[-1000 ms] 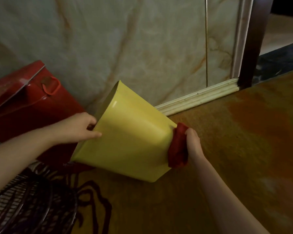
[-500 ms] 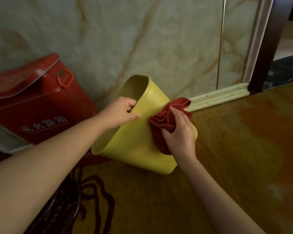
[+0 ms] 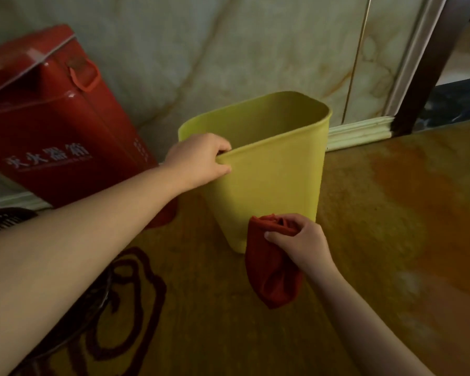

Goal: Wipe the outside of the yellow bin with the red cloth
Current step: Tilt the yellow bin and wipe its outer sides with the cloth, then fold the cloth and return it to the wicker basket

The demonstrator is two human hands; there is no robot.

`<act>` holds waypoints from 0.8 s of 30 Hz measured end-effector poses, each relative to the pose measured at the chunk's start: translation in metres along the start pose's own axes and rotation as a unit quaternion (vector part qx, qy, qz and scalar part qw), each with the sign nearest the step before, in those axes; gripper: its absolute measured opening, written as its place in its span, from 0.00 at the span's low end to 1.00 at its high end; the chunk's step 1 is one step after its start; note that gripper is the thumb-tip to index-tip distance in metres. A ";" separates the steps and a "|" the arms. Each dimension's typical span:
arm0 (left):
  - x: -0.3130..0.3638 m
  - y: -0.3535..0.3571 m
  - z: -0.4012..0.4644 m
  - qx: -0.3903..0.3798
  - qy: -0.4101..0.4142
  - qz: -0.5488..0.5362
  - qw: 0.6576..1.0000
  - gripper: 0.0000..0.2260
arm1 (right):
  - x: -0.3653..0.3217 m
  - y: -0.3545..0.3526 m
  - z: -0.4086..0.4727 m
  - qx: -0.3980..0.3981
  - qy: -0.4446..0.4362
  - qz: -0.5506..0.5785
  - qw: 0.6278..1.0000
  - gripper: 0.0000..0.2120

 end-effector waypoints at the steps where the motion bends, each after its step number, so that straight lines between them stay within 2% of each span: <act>1: 0.006 0.001 0.000 0.005 0.014 0.022 1.000 0.10 | 0.004 -0.001 -0.004 -0.006 0.009 -0.001 1.000 0.16; 4: 0.010 0.000 -0.010 0.013 0.028 0.062 0.998 0.06 | 0.018 -0.004 -0.018 -0.033 0.037 0.016 0.999 0.15; 7: 0.001 -0.001 -0.033 0.034 0.017 0.031 0.999 0.03 | 0.034 -0.002 -0.036 -0.086 0.103 0.082 0.988 0.09; 10: -0.007 0.000 -0.072 0.073 -0.023 -0.046 0.996 0.20 | 0.051 0.007 -0.059 -0.135 0.187 0.152 0.961 0.06; 13: -0.012 -0.003 -0.130 0.160 -0.065 -0.143 0.975 0.23 | 0.056 0.015 -0.075 -0.163 0.228 0.193 0.940 0.03; 14: -0.018 0.008 -0.148 0.141 -0.110 -0.203 0.963 0.23 | 0.054 0.018 -0.079 -0.169 0.235 0.211 0.934 0.02; 15: -0.022 0.028 -0.167 0.083 -0.172 -0.275 0.942 0.24 | 0.053 0.020 -0.082 -0.172 0.241 0.228 0.928 0.02; 17: -0.015 0.076 -0.204 -0.092 -0.283 -0.407 0.864 0.28 | 0.047 0.026 -0.089 -0.180 0.251 0.254 0.917 0.02; 18: -0.005 0.093 -0.220 -0.165 -0.314 -0.450 0.820 0.30 | 0.044 0.029 -0.093 -0.183 0.258 0.263 0.911 0.03; 19: 0.004 0.102 -0.230 -0.205 -0.331 -0.488 0.782 0.31 | 0.041 0.033 -0.097 -0.191 0.262 0.270 0.907 0.05; 20: 0.010 0.105 -0.235 -0.214 -0.338 -0.517 0.756 0.30 | 0.037 0.038 -0.101 -0.201 0.267 0.274 0.902 0.07; 21: 0.011 0.104 -0.237 -0.205 -0.344 -0.534 0.745 0.27 | 0.033 0.043 -0.105 -0.213 0.268 0.275 0.898 0.09; 24: -0.003 0.096 -0.243 -0.168 -0.364 -0.537 0.742 0.21 | 0.019 0.056 -0.116 -0.246 0.270 0.274 0.889 0.11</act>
Point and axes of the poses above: each hand's wrist, its own z-axis towards the middle knuckle, its own y-axis out of the palm, x = y × z, the point moved 10 cm from there along z, towards the middle knuckle, and after that the axes turned 6 degrees about x, right-handed, at the moved point
